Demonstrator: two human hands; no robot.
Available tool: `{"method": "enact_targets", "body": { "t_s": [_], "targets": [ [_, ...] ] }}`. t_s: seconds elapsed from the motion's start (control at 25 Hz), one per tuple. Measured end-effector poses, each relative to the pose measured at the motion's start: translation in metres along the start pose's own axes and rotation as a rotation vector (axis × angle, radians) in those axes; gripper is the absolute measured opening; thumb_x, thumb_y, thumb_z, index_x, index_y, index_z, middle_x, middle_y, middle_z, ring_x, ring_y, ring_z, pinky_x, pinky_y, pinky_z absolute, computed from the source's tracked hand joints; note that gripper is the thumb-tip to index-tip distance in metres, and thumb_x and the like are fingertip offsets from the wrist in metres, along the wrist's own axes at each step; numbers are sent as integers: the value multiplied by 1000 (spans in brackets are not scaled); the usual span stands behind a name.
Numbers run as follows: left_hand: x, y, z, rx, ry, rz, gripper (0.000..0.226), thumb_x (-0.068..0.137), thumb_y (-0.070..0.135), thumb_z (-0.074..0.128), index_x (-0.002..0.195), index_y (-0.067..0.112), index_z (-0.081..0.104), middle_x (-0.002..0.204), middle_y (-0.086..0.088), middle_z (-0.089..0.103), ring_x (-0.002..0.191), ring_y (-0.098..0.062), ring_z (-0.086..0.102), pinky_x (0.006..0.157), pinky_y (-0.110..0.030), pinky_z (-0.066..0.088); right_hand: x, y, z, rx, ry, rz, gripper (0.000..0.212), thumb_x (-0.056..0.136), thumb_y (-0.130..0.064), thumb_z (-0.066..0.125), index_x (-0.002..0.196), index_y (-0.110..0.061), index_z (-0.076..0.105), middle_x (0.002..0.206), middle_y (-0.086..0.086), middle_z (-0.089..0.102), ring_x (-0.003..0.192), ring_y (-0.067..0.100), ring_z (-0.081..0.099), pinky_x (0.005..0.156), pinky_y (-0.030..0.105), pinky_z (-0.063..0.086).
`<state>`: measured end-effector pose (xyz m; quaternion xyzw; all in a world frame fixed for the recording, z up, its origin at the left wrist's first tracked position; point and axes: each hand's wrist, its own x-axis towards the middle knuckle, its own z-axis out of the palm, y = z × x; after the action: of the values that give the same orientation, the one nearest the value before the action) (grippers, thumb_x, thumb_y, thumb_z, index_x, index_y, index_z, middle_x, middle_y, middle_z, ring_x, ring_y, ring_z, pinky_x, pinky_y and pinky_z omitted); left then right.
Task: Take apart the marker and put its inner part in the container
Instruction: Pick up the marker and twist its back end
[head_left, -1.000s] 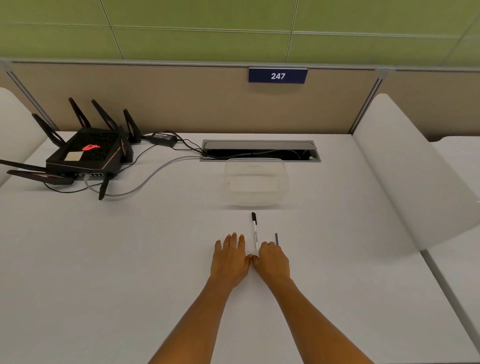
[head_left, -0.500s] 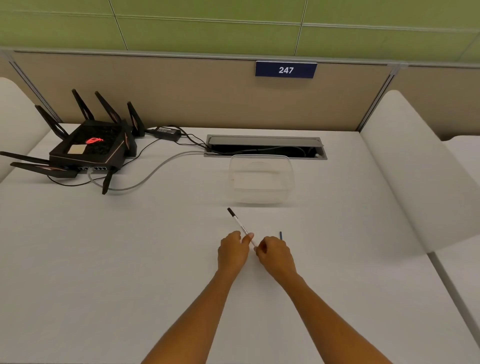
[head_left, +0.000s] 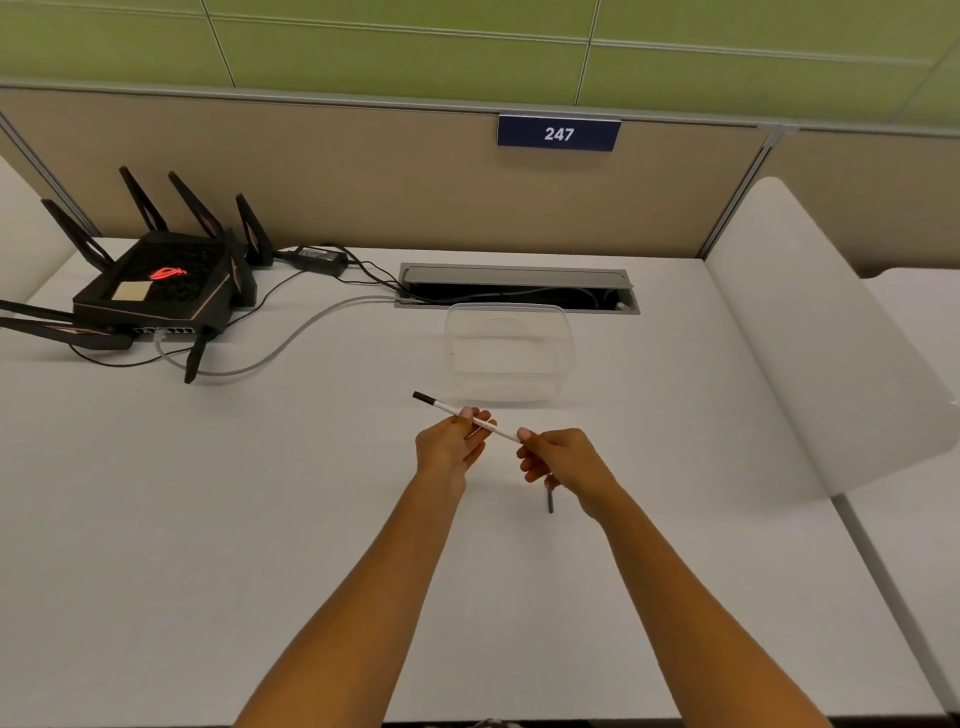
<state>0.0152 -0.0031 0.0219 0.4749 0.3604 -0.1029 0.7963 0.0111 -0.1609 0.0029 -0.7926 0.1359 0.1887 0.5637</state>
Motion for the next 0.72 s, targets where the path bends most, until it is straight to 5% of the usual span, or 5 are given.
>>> {"method": "enact_targets", "body": {
  "t_s": [0.16,0.28,0.44,0.72],
  "targets": [
    [-3,6,5,-76,-30,10,27,95,16,59,115,-1,65,103,-10,73,95,-22,71,77,-26,53,4,-8,-9,235,-141,69,37,91,-38,63,83,-3,73,66,5,69,58,15,64,55,27,48],
    [-4,10,10,-101,-17,45,25,92,14,62,111,-2,67,101,-12,74,88,-21,73,69,-23,57,7,-11,-7,314,-93,6,32,94,-30,60,81,-3,71,65,6,62,59,17,57,53,26,46],
    [-4,17,23,-199,76,93,20,87,5,67,102,-8,68,85,-14,74,71,-21,74,83,-32,59,9,-12,3,184,94,-217,29,94,-32,59,78,-11,70,64,4,62,56,10,56,55,25,49],
    [-10,28,31,-258,75,81,17,85,11,71,96,-1,70,90,-14,75,79,-23,75,63,-23,60,11,-22,-4,-102,261,-555,9,94,-20,60,86,-22,64,72,-10,62,65,13,60,62,27,53]
  ]
}}
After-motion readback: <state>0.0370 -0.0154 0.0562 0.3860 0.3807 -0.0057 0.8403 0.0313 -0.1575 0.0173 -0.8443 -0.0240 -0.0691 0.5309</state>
